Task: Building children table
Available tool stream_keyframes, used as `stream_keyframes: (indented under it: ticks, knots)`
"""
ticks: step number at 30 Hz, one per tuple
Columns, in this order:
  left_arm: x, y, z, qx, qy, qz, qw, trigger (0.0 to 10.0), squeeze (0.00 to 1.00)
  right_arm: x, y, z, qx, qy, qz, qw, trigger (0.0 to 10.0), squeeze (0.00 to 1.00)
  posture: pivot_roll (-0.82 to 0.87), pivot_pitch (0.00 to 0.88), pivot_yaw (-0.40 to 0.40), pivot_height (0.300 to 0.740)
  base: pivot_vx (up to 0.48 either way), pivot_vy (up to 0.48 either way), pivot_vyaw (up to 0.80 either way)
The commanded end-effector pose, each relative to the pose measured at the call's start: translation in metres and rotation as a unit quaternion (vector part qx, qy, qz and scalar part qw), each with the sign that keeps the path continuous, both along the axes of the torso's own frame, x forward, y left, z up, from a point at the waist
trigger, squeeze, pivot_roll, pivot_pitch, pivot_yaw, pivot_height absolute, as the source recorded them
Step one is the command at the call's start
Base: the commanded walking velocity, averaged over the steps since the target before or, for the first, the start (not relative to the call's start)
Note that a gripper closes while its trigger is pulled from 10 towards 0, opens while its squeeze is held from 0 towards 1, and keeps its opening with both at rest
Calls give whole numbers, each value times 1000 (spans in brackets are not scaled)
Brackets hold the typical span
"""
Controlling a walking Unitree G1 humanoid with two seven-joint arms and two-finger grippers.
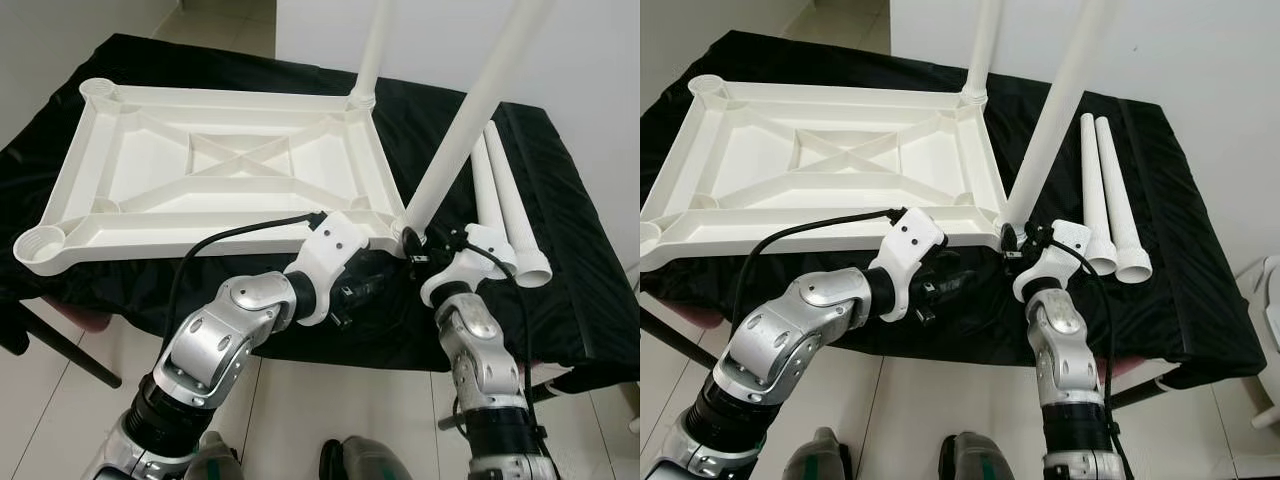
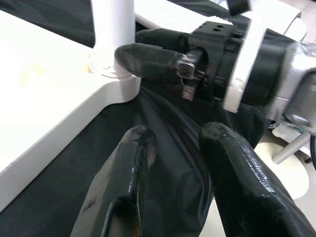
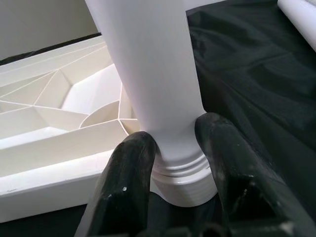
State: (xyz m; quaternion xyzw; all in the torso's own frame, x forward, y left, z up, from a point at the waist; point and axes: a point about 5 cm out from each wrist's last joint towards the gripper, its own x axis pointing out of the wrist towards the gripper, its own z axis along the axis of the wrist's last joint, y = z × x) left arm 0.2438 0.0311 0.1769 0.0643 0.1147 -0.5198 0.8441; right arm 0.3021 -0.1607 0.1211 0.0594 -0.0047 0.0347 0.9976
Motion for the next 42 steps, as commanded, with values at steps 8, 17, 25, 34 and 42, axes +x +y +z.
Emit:
stream_keyframes:
  ticks: [8,17,25,34,42]
  knots:
    - [14,6,0,-6,-20,71,997,10000,0,33,-14,2,-7,9,5,1000,10000,0,-3,12,-85,740,0,0,0]
    - [52,52,1,-16,-44,217,975,10000,0,64,-13,15,-18,2,20,1000,10000,0,20,11,-86,740,0,0,0]
    - [79,91,10,-19,-72,342,937,10000,0,80,-12,28,-17,-15,14,1000,10000,0,24,46,-75,740,0,0,0]
    - [84,112,-3,-27,-66,424,903,10000,0,74,-15,24,1,-45,13,999,10000,0,29,67,-82,740,0,0,0]
    - [75,120,-14,-8,-78,382,921,10000,0,40,-20,17,-14,-97,11,995,10000,0,10,81,-75,740,0,0,0]
